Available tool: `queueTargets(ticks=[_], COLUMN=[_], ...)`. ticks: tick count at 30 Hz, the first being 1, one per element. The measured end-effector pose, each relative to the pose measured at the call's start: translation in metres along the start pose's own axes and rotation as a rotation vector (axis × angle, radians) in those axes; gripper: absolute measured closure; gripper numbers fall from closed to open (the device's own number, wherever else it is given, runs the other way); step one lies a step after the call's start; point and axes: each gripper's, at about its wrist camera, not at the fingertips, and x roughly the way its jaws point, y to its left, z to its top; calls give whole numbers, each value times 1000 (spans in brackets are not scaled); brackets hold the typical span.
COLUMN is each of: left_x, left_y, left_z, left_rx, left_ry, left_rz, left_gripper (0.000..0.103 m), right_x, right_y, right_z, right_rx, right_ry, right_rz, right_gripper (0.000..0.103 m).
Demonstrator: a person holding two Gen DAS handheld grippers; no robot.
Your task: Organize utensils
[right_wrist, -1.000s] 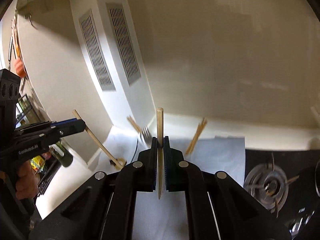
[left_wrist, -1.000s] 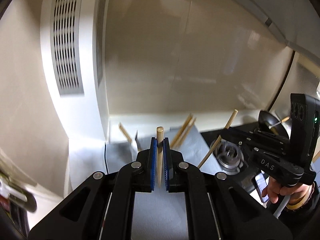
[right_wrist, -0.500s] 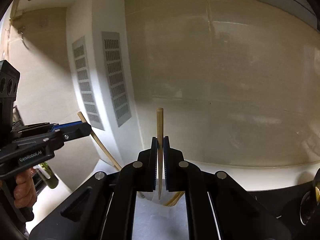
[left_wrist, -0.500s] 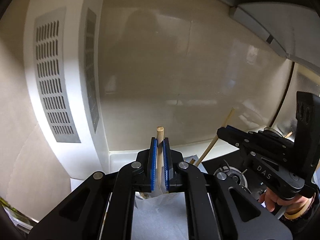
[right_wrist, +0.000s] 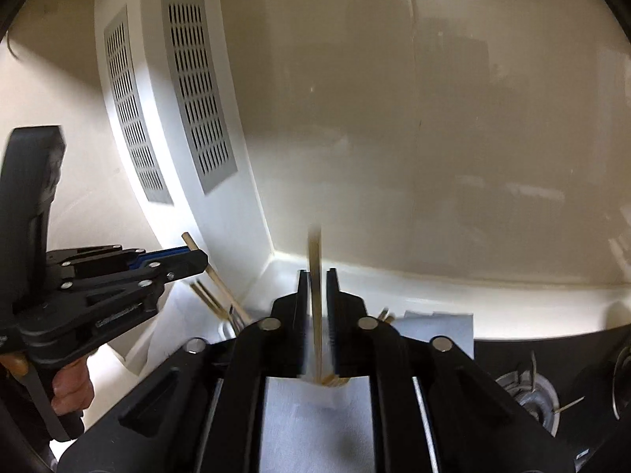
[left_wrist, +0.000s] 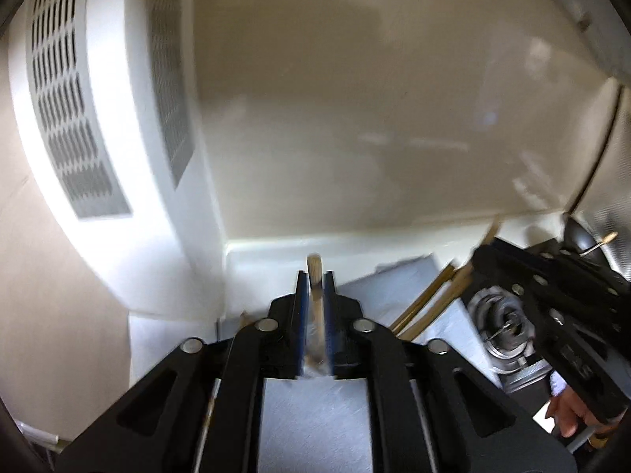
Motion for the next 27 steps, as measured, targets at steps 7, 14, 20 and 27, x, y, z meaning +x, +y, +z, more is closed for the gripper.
queueTargets(ticks=[7,14,20,27], left_x=[-15,-23,-23,-17], left_y=[16,11,8,3], left_z=[-38,-80,-95,-103], left_rx=[-78,-98,-87,-82], left_ry=[-11,65,94,109], left_rz=[103,114,124,150], left_gripper=[8,8,8,8], right_x=[-3,-15,-9,-7], right_y=[7,12,15,15], right_z=[-39,-71,-89,-105], right_rx=[17,51,58,65], right_ry=[61,104,159,194], right_rz=[12,-19,-69,-92], right_gripper=[38,5,5,5])
